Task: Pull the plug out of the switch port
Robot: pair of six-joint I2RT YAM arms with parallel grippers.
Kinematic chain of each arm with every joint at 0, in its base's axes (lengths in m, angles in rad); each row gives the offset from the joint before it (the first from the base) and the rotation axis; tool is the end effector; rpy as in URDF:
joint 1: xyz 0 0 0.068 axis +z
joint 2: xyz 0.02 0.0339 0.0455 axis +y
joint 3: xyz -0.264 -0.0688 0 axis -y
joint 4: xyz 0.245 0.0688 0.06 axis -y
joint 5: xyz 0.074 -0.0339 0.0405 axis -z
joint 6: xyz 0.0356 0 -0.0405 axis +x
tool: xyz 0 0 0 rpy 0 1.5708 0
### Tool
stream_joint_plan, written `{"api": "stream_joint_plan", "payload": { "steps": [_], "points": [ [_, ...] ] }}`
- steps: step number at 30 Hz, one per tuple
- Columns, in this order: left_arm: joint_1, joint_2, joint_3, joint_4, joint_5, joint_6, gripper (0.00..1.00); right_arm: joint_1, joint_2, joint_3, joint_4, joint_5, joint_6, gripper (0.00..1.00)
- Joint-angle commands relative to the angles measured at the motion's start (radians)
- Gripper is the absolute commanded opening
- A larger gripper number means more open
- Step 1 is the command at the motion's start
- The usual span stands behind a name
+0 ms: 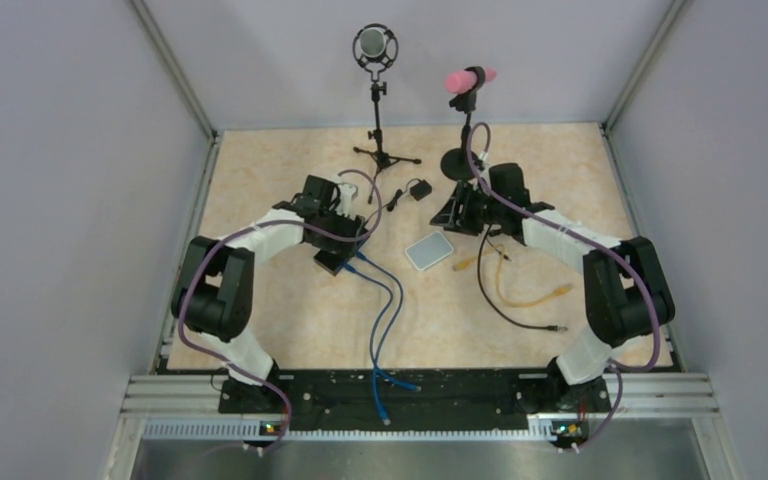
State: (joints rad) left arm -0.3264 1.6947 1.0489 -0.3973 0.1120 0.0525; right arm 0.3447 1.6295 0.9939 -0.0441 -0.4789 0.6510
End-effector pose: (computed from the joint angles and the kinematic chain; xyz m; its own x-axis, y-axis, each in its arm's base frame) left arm 0.3203 -0.1126 0.1814 -0.7977 0.3251 -0.5079 0.4144 0.9074 -0.0700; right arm 0.3242 0.1338 0.2135 -0.8567 0.2638 -0.4432 -0.1484 0.6968 0.7017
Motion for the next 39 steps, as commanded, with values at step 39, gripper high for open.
{"api": "stream_joint_plan", "payload": {
  "steps": [39],
  "points": [
    [0.004, 0.058, 0.036, 0.012, 0.009, 0.009, 0.75, 0.021, -0.01, 0.027, 0.023, -0.021, 0.006, 0.49]
  ]
}}
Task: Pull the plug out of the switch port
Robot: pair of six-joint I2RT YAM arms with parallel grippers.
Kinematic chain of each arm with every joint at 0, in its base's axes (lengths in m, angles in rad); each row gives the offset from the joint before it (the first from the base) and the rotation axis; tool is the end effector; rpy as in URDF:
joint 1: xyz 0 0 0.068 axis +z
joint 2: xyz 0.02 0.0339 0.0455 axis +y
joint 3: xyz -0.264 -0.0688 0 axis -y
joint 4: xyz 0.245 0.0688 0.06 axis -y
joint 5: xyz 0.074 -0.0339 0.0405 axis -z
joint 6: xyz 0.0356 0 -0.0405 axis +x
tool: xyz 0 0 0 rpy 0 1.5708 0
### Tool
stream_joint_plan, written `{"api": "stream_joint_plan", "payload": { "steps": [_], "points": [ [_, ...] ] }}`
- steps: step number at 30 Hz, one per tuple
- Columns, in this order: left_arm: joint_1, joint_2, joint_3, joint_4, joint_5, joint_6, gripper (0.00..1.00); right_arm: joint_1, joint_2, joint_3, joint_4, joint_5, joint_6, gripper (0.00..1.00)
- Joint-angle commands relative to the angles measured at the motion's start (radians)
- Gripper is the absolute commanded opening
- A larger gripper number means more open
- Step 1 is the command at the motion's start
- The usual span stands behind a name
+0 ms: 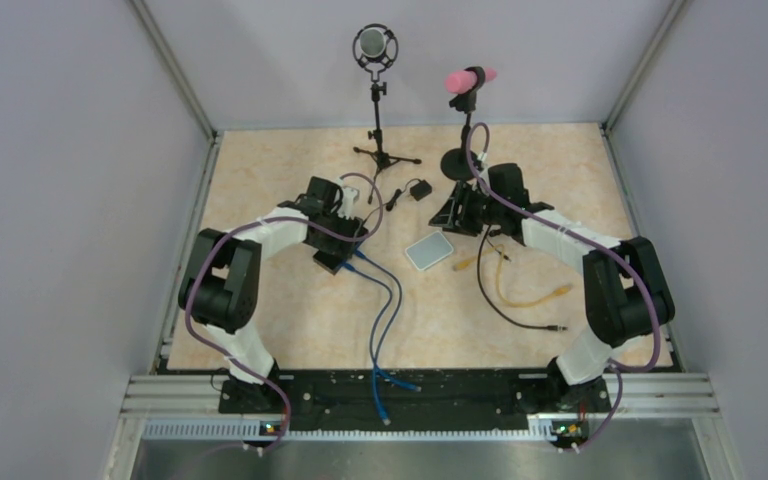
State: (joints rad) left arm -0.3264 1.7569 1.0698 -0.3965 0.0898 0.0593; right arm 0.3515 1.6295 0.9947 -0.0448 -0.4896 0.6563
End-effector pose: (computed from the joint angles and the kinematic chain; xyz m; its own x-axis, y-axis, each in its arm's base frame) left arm 0.3282 -0.1145 0.1672 -0.8142 0.3379 -0.4720 0.4081 0.9115 -0.0514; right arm 0.3232 0.1363 0.2138 -0.8624 0.2573 -0.4359 -0.1528 0.6887 0.7088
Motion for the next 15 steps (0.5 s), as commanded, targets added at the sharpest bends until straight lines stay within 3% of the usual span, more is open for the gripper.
{"api": "stream_joint_plan", "payload": {
  "steps": [1, 4, 15],
  "points": [
    [0.003, -0.011, 0.012, 0.018, 0.035, 0.001, 0.79, 0.015, -0.01, 0.026, 0.024, -0.01, 0.001, 0.49],
    [0.003, -0.02, 0.006, 0.027, 0.036, 0.002, 0.84, 0.015, -0.011, 0.018, 0.025, -0.012, 0.0, 0.49],
    [0.003, -0.042, -0.01, 0.053, 0.065, -0.01, 0.85, 0.024, 0.0, -0.002, 0.036, -0.015, 0.01, 0.49]
  ]
}}
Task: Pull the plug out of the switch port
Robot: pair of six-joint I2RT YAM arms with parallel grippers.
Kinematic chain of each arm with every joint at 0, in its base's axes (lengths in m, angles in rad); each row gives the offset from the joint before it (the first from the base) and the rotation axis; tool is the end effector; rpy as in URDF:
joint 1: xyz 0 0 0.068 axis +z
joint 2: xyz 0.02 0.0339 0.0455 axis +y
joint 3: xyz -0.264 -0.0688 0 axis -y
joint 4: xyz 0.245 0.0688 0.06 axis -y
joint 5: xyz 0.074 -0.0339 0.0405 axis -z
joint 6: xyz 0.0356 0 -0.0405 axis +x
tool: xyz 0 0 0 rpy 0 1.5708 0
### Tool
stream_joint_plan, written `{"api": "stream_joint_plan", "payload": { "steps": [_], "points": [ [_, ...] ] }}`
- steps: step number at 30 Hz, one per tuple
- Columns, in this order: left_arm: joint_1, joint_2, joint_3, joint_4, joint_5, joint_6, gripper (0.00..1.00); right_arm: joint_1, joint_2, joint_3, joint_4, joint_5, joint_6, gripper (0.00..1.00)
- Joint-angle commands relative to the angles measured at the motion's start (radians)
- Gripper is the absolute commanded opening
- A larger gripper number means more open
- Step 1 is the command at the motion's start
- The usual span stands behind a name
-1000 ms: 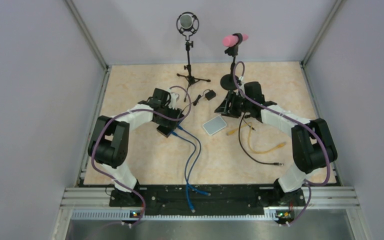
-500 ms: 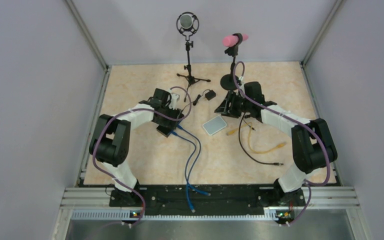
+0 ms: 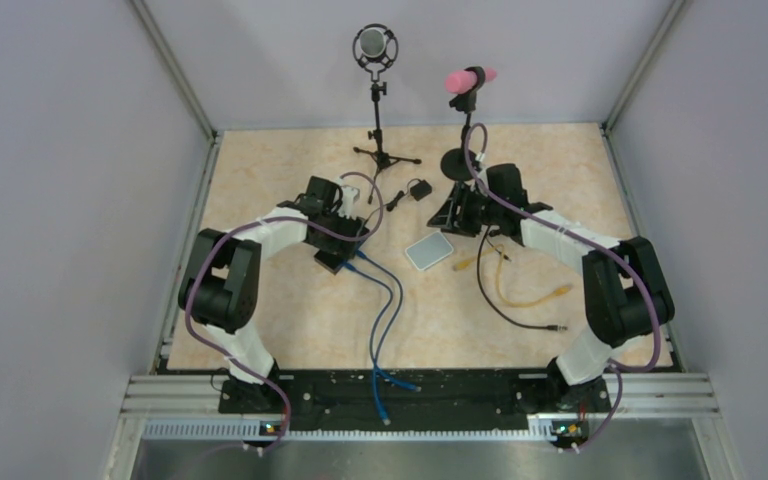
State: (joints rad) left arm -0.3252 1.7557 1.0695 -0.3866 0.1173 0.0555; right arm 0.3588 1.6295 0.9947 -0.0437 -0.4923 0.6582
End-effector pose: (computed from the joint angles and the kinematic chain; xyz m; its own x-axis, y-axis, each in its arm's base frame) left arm 0.3287 -0.1152 0.1681 -0.8107 0.3315 -0.4826 0.4159 0.9062 -0.0762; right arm 0.3222 0.1388 0.2139 -0.8649 0.2513 -0.4344 -0.1579 0.6853 0.7109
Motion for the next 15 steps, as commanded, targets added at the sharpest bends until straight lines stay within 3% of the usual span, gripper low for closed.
{"api": "stream_joint_plan", "payload": {
  "steps": [1, 5, 11, 15],
  "points": [
    [0.003, -0.044, -0.008, 0.04, 0.033, -0.007, 0.85, 0.019, 0.002, -0.002, 0.035, -0.012, 0.008, 0.49],
    [0.004, -0.061, -0.022, 0.055, 0.021, -0.019, 0.84, 0.02, 0.004, -0.002, 0.035, -0.012, 0.01, 0.49],
    [0.003, -0.045, -0.016, 0.041, 0.02, -0.018, 0.63, 0.022, 0.011, -0.001, 0.035, -0.018, 0.016, 0.49],
    [0.002, -0.046, -0.022, 0.038, 0.025, -0.017, 0.61, 0.025, 0.013, -0.001, 0.048, -0.019, 0.018, 0.49]
  ]
}}
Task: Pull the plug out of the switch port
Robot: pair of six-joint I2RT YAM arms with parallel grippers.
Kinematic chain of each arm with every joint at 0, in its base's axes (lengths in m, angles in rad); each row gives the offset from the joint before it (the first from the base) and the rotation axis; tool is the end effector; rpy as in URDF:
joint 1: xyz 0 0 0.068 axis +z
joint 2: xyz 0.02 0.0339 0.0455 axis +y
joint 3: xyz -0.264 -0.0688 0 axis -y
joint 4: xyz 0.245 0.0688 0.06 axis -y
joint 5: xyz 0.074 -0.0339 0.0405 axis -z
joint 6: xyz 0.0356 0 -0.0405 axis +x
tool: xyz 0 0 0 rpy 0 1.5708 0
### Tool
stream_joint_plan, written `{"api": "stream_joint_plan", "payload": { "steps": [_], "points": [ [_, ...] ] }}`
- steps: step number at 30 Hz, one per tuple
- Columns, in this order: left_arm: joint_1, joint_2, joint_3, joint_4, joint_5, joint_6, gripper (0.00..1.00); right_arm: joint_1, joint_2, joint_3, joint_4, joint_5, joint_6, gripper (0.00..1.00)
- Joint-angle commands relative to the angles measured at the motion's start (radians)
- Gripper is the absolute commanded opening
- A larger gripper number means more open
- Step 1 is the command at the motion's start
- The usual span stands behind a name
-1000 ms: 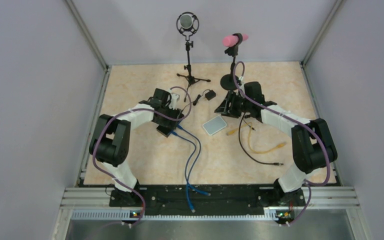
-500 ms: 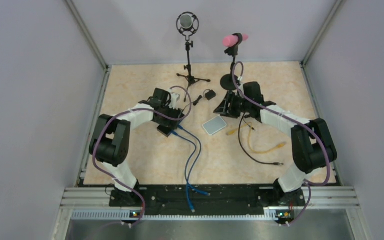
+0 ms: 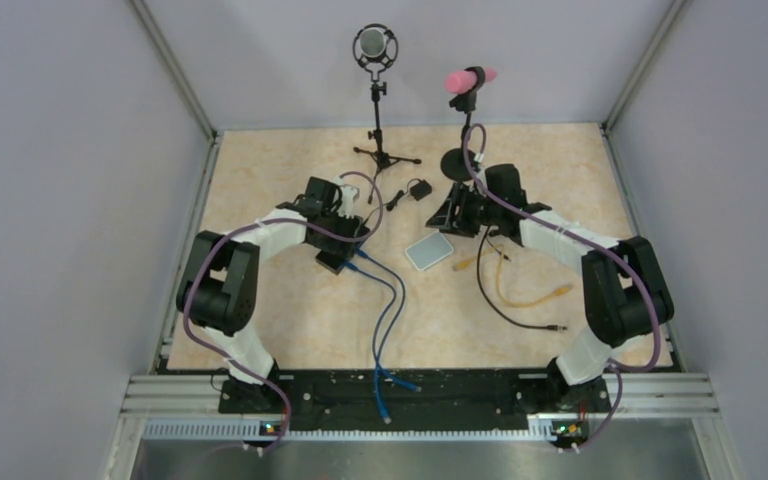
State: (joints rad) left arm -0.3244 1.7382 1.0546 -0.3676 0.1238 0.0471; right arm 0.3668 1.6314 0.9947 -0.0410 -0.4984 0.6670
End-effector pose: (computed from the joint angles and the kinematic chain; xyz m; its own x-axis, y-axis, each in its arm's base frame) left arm 0.3267 -0.1145 0.1707 -0.8042 0.3197 -0.5010 0.4127 0.9070 -0.0837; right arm 0.3212 0.1416 0.2136 -0.8698 0.2479 -0.4266 -0.1585 0.6784 0.7174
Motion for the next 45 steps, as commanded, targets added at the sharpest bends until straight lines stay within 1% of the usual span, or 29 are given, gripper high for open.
{"api": "stream_joint_plan", "payload": {
  "steps": [1, 3, 5, 10, 13, 15, 20, 23, 26, 30, 38, 41, 45],
  "points": [
    [0.001, -0.029, -0.007, 0.016, 0.028, -0.005, 0.59, 0.019, 0.012, 0.0, 0.056, -0.012, 0.01, 0.49],
    [0.001, -0.036, -0.005, 0.008, 0.07, 0.006, 0.56, 0.02, 0.014, 0.001, 0.06, -0.014, 0.013, 0.49],
    [0.001, -0.047, -0.007, 0.007, 0.117, 0.008, 0.48, 0.023, 0.014, 0.003, 0.062, -0.014, 0.015, 0.49],
    [-0.002, -0.075, -0.006, 0.002, 0.193, -0.03, 0.43, 0.038, 0.021, 0.007, 0.073, -0.008, 0.026, 0.49],
    [-0.004, -0.098, -0.026, -0.006, 0.165, -0.059, 0.43, 0.072, 0.04, 0.03, 0.044, 0.031, 0.005, 0.49],
    [-0.004, -0.11, -0.04, -0.022, 0.146, -0.081, 0.43, 0.104, 0.06, 0.047, -0.005, 0.069, -0.01, 0.49],
    [-0.004, -0.113, -0.079, -0.065, 0.078, -0.109, 0.41, 0.179, 0.11, 0.081, -0.03, 0.127, -0.026, 0.49],
    [-0.005, -0.128, -0.109, -0.057, 0.069, -0.117, 0.4, 0.231, 0.135, 0.109, -0.041, 0.155, -0.028, 0.49],
    [-0.003, -0.141, -0.102, -0.074, 0.053, -0.127, 0.41, 0.29, 0.152, 0.13, -0.044, 0.211, -0.035, 0.49],
    [-0.005, -0.155, -0.108, -0.069, 0.061, -0.127, 0.41, 0.323, 0.201, 0.159, -0.071, 0.243, -0.029, 0.49],
    [-0.005, -0.201, -0.145, -0.048, 0.083, -0.122, 0.41, 0.312, 0.206, 0.139, -0.092, 0.389, -0.026, 0.49],
    [-0.005, -0.217, -0.153, -0.035, 0.107, -0.115, 0.43, 0.283, 0.194, 0.129, -0.098, 0.411, -0.035, 0.49],
    [-0.007, -0.221, -0.156, -0.026, 0.132, -0.104, 0.45, 0.205, 0.176, 0.111, -0.116, 0.422, -0.048, 0.49]
  ]
}}
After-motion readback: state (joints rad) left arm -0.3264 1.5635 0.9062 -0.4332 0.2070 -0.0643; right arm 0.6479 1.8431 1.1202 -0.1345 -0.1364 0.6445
